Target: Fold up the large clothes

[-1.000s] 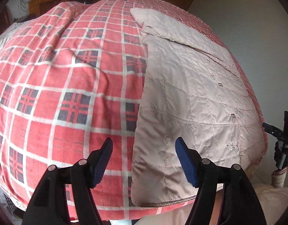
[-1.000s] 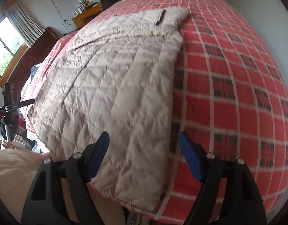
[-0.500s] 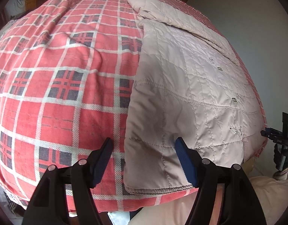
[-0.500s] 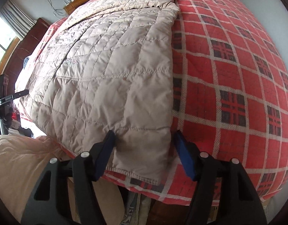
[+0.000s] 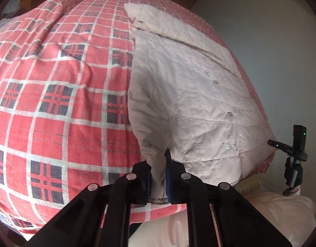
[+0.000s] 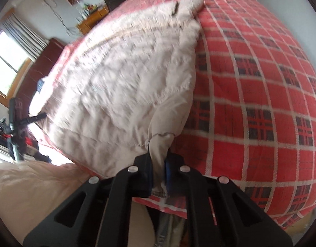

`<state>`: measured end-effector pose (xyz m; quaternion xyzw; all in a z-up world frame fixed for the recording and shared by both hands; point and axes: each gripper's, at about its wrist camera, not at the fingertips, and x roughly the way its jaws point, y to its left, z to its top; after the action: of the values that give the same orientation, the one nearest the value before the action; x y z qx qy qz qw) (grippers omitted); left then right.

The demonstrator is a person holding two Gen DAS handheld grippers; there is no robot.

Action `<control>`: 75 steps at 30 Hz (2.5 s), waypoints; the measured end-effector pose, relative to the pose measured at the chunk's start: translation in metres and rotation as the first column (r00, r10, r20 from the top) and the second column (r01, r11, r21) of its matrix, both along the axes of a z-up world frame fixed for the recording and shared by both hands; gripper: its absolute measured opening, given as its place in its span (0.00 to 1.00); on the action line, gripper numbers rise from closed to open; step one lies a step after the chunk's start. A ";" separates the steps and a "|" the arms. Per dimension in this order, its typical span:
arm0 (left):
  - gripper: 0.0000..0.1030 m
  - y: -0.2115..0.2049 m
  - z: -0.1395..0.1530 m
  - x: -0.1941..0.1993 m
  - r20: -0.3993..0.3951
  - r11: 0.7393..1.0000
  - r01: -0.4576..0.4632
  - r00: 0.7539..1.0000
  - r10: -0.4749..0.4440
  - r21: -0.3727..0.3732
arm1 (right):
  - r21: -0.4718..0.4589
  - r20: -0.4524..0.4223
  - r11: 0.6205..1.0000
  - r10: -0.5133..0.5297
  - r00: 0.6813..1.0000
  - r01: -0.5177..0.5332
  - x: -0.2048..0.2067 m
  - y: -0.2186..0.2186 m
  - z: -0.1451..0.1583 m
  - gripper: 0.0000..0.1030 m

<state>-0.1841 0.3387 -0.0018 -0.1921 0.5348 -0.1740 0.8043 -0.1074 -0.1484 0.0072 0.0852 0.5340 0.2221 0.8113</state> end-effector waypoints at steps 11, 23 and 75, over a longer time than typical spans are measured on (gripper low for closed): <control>0.10 0.018 0.068 0.072 0.192 0.994 -0.009 0.981 0.031 -0.111 | 0.061 0.185 0.998 -0.012 0.983 0.001 0.064 0.003 0.084 0.08; 0.10 0.017 0.080 0.213 0.224 0.995 -0.004 0.974 0.026 -0.098 | 0.085 0.120 0.995 -0.063 0.991 0.053 0.200 -0.001 0.092 0.08; 0.53 0.014 -0.016 0.321 0.014 0.999 -0.033 0.999 0.033 0.005 | 0.125 -0.143 0.972 -0.180 0.973 0.199 0.325 -0.007 -0.016 0.72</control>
<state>0.1365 0.3530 -0.0182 -0.1974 0.5262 -0.1605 0.8114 0.2176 -0.1552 -0.0090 0.2064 0.5585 0.1741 0.7843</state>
